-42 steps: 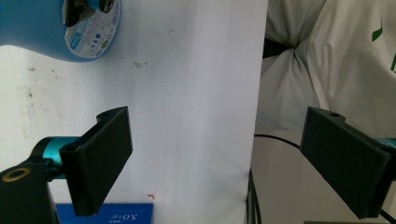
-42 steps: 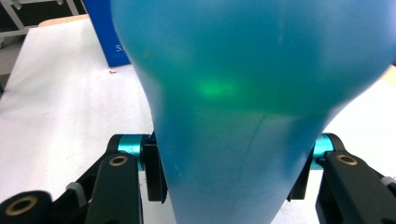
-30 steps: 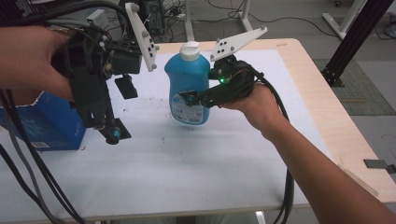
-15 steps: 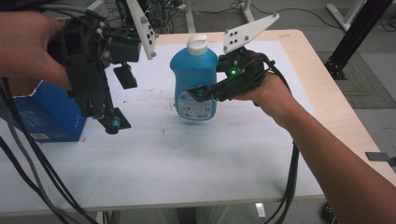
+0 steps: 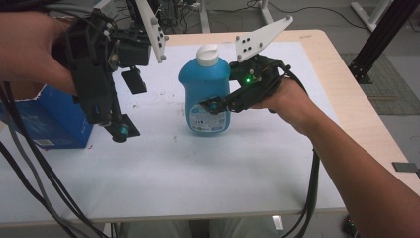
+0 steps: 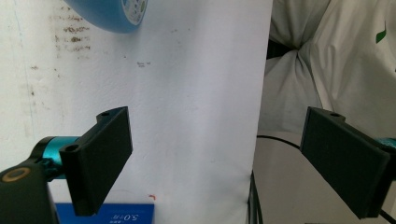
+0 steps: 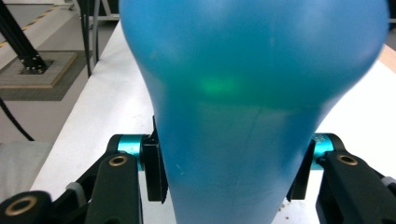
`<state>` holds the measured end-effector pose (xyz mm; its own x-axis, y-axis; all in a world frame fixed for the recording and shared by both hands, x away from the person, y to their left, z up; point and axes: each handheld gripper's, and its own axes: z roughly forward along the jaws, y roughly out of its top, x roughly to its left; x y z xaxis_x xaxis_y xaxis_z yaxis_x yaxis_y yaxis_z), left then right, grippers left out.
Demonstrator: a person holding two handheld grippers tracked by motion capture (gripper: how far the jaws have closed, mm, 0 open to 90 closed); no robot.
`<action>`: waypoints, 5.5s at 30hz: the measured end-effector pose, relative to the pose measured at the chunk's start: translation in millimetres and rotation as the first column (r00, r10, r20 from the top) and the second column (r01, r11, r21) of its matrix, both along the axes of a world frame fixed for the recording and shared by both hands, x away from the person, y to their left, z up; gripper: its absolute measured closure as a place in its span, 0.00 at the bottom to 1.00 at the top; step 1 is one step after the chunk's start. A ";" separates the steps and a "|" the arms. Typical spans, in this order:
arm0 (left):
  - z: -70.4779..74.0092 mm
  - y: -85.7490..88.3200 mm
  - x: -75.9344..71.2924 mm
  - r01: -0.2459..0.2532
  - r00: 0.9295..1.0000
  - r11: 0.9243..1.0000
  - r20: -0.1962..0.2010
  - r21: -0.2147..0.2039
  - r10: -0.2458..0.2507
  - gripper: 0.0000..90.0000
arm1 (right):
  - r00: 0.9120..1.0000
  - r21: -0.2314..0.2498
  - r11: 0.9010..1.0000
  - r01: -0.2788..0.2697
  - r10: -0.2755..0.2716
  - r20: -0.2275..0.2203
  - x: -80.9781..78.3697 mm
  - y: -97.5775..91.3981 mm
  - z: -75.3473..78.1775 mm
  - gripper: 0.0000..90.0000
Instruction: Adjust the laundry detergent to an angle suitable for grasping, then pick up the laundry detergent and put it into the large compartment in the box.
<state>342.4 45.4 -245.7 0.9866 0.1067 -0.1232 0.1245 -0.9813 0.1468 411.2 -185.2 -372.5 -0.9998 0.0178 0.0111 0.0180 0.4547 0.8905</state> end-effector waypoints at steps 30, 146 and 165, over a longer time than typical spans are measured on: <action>-5.9 2.3 2.9 -0.008 1.000 1.000 -0.012 -0.001 0.008 0.10 | 0.998 -0.027 0.997 -0.067 0.067 -0.008 -2.0 12.7 -19.6 0.51; 9.0 -13.2 58.1 -0.004 0.998 0.999 0.064 -0.033 0.006 0.10 | 0.959 -0.627 0.749 0.214 -0.283 -0.010 -11.2 -107.2 90.1 0.02; 19.6 -26.1 49.9 0.012 0.998 0.997 0.066 -0.080 -0.006 0.10 | 0.962 -0.610 0.763 0.212 -0.274 -0.008 -12.2 -105.5 92.3 0.02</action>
<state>392.3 19.3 -226.1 0.9937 0.0901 -0.0659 0.1031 -0.9671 0.2326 399.0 -290.7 -280.2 -0.9559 0.2936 0.0059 0.2678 0.8633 0.4277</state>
